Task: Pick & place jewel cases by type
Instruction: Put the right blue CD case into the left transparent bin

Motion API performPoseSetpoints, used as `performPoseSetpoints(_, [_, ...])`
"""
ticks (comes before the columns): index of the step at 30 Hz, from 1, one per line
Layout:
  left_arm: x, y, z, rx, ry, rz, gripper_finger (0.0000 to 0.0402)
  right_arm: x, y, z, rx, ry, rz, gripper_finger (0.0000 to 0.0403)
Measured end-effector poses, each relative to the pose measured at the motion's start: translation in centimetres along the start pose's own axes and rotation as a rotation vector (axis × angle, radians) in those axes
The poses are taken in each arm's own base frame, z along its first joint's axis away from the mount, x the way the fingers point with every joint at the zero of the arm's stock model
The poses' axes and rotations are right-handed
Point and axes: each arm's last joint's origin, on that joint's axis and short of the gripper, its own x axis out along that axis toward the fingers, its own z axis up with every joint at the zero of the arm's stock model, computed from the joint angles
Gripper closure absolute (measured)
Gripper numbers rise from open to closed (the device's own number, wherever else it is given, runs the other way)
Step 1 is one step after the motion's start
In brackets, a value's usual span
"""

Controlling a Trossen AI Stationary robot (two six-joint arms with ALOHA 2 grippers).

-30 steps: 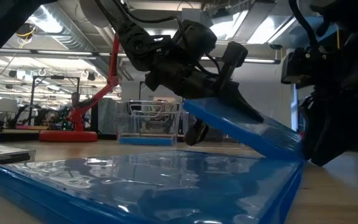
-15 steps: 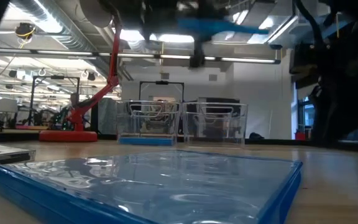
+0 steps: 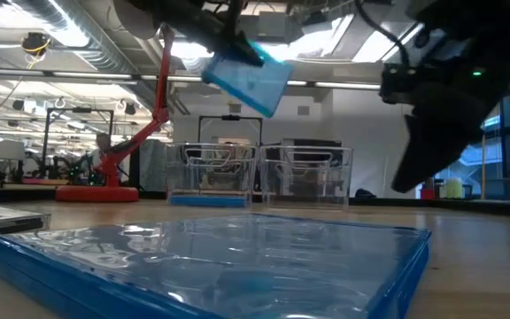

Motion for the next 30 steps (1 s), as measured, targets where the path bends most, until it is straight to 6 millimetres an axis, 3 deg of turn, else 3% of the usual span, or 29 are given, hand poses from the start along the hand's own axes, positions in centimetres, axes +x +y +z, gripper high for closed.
performPoseSetpoints(5, [1.4, 4.2, -0.8, -0.062, 0.078, 0.147, 0.0385, 0.6, -0.5, 1.5, 0.042, -0.051, 0.014, 0.016])
performPoseSetpoints(11, [1.4, 8.3, -2.4, -0.213, 0.114, 0.25, 0.0385, 0.9, -0.7, 2.6, 0.065, -0.097, 0.035, 0.016])
performPoseSetpoints(15, [1.3, 10.1, -3.6, -0.274, 0.13, 0.289, 0.0385, 1.0, -0.9, 3.0, 0.042, -0.114, 0.04, 0.016])
performPoseSetpoints(23, [1.4, 11.1, -4.8, -0.296, 0.117, 0.359, 0.0384, 1.5, -1.7, 3.7, 0.063, -0.12, 0.012, 0.016])
performPoseSetpoints(30, [1.6, 10.5, -5.0, -0.241, 0.1, 0.408, 0.0384, 1.8, -2.4, 4.2, 0.09, -0.126, -0.006, 0.016])
